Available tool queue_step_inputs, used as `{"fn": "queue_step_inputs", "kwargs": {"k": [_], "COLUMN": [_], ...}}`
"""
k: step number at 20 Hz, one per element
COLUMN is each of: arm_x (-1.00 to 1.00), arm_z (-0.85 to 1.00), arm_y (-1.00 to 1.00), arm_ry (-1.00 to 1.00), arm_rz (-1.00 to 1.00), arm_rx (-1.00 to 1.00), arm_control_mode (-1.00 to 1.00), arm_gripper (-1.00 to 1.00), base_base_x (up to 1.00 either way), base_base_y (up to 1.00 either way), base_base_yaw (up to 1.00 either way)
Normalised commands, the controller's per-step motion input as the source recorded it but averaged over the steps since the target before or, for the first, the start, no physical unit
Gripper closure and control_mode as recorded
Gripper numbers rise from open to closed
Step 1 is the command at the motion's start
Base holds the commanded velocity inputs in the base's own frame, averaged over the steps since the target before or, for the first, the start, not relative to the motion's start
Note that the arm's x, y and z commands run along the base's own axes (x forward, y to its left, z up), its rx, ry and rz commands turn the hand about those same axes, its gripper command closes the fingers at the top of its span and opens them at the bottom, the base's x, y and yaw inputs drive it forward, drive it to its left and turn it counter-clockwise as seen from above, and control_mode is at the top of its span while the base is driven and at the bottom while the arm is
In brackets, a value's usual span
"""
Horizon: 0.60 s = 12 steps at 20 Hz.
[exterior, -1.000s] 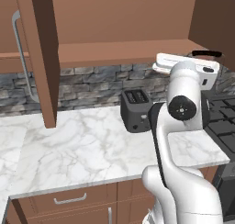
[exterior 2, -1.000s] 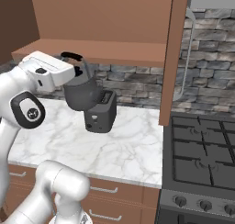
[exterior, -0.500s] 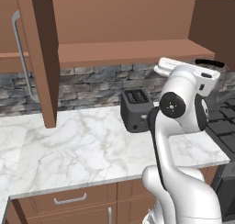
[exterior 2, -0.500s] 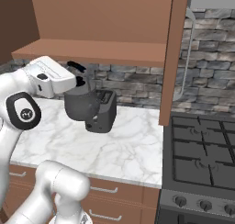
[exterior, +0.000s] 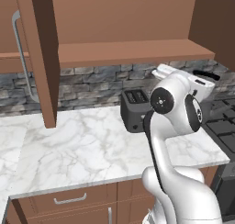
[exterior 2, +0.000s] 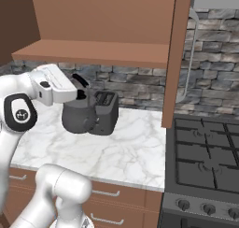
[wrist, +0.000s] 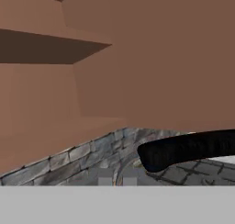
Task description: Open the cabinet, pick the kettle from the cabinet, and place it in the sink.
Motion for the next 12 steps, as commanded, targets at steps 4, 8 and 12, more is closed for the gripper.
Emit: {"fn": "queue_step_inputs", "kwargs": {"k": [4,8,12], "arm_x": [0.11,0.16,0.17], "arm_z": [-0.3,-0.29,-0.25], "arm_y": [-0.11,-0.18,-0.1], "arm_ry": [0.01,0.05,0.0], "arm_rz": [0.0,0.0,0.03], "arm_rx": [0.16,0.12,0.06], "arm_control_mode": [-1.0,-1.0,-1.0], "arm_gripper": [1.0,1.0,1.0], "base_base_x": [0.0,0.0,0.0], "base_base_y": [0.0,0.0,0.0], "base_base_yaw": [0.0,0.0,0.0]}}
